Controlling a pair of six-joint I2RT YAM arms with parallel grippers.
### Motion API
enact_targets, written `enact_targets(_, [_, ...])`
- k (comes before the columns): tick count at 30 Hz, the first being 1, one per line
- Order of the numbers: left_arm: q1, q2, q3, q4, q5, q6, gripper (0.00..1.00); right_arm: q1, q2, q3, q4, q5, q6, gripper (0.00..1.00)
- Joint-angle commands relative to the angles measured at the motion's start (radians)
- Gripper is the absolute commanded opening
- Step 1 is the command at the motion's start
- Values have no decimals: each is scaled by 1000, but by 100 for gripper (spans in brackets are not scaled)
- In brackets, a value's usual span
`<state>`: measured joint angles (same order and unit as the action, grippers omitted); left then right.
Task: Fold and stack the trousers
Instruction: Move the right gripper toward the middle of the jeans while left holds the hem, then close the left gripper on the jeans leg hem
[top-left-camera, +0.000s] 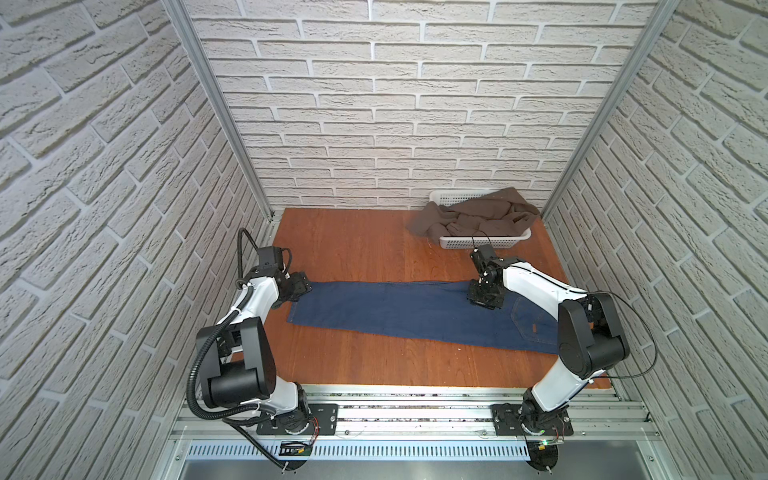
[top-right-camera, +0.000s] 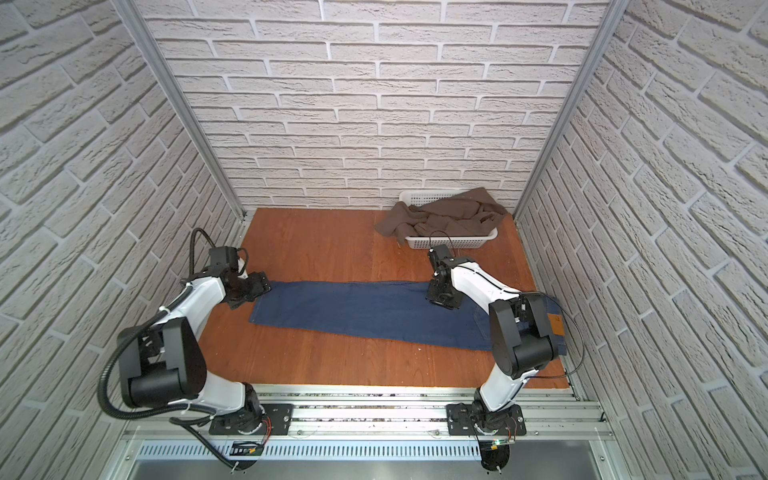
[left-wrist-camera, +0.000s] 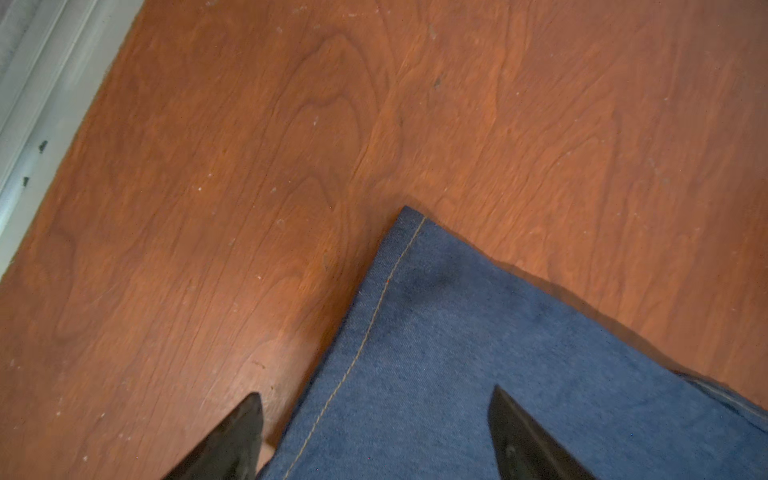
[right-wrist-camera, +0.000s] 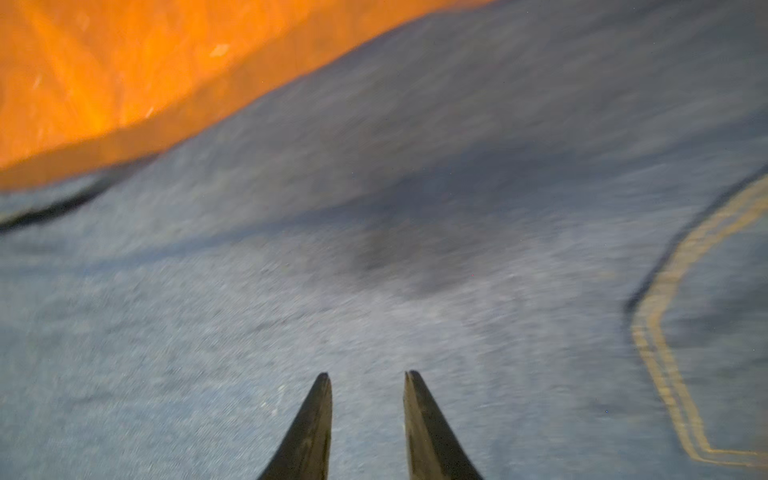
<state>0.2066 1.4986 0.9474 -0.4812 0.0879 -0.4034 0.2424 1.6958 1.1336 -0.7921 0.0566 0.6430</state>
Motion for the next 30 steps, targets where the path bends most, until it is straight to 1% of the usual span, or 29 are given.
enact_targets(1, [19,36,34,26,-12,43,85,31,20,-16,22,-18,19,32])
enact_targets(6, [22,85,50,33,4,54,85,52,25,-50,31,-18,25,32])
enact_targets(12, [22,153,68,39,53,65,82,54,32,-67,30,-9,20,32])
enact_targets(20, [26,252,81,53,132,74,82,54,32,-73,25,-9,24,31])
enact_targets(24, [28,284,77,63,171,63,81,55,34,-76,24,-7,24,31])
enact_targets(30, [28,297,57,75,195,59,80,56,43,-78,30,-12,29,31])
